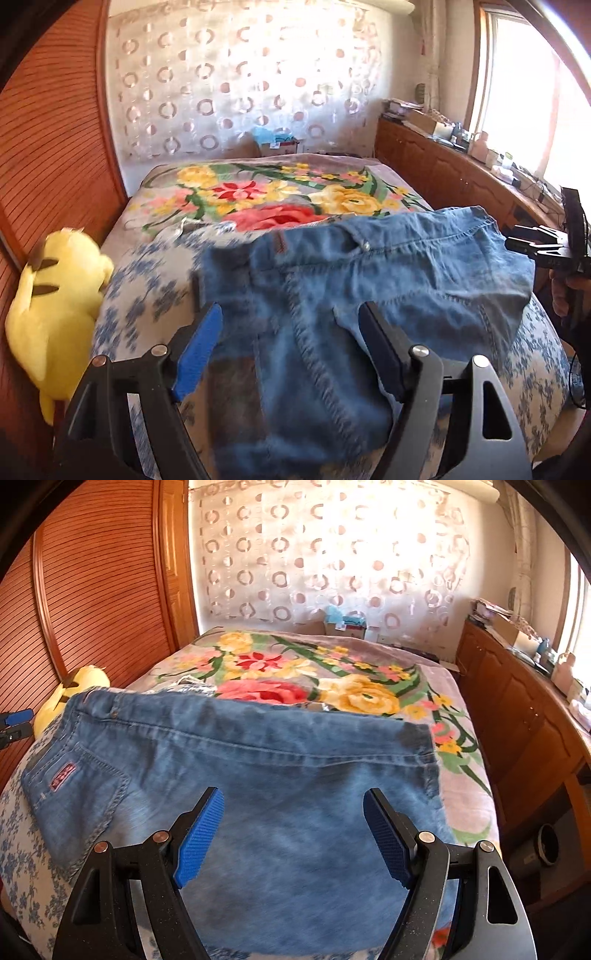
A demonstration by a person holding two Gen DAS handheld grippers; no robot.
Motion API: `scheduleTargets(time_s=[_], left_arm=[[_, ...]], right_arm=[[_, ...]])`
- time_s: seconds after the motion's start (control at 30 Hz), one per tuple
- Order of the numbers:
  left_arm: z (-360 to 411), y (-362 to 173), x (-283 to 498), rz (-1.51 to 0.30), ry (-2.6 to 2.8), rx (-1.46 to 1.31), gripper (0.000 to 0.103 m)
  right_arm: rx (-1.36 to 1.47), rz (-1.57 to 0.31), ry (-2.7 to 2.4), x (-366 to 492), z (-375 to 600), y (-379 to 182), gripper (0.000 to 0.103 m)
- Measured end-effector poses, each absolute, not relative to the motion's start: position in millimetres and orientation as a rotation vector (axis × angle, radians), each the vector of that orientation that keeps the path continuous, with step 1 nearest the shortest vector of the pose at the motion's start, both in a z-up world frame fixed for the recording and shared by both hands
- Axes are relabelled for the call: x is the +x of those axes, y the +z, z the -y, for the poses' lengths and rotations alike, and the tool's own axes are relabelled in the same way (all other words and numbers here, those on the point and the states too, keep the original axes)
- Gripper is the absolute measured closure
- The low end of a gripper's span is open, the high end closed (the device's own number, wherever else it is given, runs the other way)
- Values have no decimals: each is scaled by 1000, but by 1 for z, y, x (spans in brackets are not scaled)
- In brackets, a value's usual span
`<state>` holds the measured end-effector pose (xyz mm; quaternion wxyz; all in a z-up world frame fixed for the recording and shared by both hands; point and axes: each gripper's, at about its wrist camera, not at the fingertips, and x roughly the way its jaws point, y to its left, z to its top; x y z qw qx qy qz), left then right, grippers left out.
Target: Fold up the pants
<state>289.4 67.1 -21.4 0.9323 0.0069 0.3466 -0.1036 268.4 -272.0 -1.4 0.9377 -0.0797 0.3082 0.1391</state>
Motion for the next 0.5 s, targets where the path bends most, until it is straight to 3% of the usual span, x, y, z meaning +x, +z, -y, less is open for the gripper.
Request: scheduleTargets(time_s=[0.5], left_arm=[[-30, -34, 364, -759, -230, 59, 26]], right_arm=[[-155, -653, 176, 346, 295, -10, 23]])
